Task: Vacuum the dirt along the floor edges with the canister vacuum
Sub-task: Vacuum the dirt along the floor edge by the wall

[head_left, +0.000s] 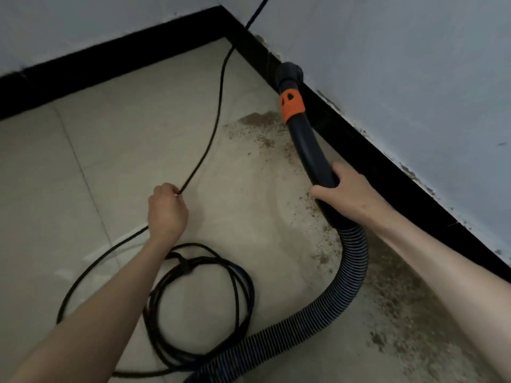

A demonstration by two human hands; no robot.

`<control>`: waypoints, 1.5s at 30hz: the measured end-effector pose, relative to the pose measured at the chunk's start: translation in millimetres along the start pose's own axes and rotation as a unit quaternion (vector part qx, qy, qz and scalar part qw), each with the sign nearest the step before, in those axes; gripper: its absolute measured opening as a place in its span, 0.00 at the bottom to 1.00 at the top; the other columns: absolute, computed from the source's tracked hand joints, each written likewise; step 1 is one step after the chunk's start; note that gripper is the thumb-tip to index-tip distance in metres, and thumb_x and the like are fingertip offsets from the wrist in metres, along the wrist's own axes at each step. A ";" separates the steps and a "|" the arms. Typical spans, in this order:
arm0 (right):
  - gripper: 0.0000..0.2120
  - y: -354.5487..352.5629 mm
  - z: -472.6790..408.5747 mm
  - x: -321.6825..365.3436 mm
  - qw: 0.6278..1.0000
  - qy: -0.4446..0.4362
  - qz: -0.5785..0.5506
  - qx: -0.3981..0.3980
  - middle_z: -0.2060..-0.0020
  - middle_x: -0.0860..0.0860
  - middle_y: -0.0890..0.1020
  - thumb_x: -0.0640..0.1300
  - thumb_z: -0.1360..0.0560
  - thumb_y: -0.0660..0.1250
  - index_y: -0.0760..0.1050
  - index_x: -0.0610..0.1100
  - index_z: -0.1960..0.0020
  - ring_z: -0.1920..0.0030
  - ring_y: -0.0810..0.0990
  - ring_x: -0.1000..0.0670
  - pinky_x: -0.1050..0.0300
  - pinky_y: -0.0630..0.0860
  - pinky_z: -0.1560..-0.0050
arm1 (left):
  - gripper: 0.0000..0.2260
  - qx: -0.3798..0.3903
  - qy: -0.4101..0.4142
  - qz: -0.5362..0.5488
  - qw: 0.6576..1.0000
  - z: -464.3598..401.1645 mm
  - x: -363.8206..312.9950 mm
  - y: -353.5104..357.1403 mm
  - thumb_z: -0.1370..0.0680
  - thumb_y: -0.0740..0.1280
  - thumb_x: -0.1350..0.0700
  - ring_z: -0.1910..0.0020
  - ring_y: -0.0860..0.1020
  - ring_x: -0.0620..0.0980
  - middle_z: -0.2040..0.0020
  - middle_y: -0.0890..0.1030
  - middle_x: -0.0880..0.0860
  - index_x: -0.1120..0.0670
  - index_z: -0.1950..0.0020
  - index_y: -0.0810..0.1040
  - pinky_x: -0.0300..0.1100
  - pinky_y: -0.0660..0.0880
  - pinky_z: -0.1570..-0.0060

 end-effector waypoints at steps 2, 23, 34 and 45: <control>0.13 10.6 -6.3 11.4 0.999 -0.032 0.036 -0.012 0.63 0.54 0.75 0.59 0.24 0.66 0.69 0.51 0.55 0.65 0.74 0.56 0.60 0.64 0.69 | 0.11 -0.022 -0.087 -0.015 0.996 -4.3 30.4 -16.6 0.21 0.59 0.66 0.41 0.71 0.67 0.41 0.72 0.69 0.68 0.40 0.72 0.55 0.67 0.44; 0.17 92.7 -22.7 55.9 0.959 -0.076 0.218 0.166 0.64 0.53 0.73 0.64 0.20 0.54 0.66 0.50 0.48 0.66 0.72 0.52 0.56 0.62 0.70 | 0.18 -0.028 -0.008 -0.002 1.000 -29.4 68.8 13.2 0.24 0.59 0.70 0.39 0.68 0.65 0.39 0.72 0.67 0.64 0.35 0.74 0.56 0.67 0.40; 0.19 98.9 -34.3 57.7 0.963 -0.068 0.232 0.116 0.65 0.52 0.72 0.66 0.21 0.53 0.66 0.49 0.48 0.61 0.76 0.45 0.53 0.67 0.65 | 0.29 0.123 -0.016 -0.137 0.983 -32.3 96.2 61.9 0.20 0.46 0.38 0.23 0.40 0.57 0.21 0.42 0.53 0.46 0.21 0.43 0.57 0.36 0.28; 0.21 91.9 -53.9 60.1 0.972 -0.046 0.206 0.098 0.63 0.50 0.74 0.65 0.20 0.53 0.67 0.47 0.48 0.61 0.77 0.45 0.52 0.71 0.63 | 0.33 0.148 -0.023 -0.159 0.976 -37.4 101.7 69.1 0.23 0.43 0.33 0.24 0.38 0.59 0.21 0.40 0.53 0.45 0.22 0.40 0.59 0.36 0.29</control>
Point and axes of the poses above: each hand's wrist, its own z-axis away from the middle knuckle, its own y-axis out of the palm, x = y × z, the point moved 1 cm from there along -z, towards the middle knuckle
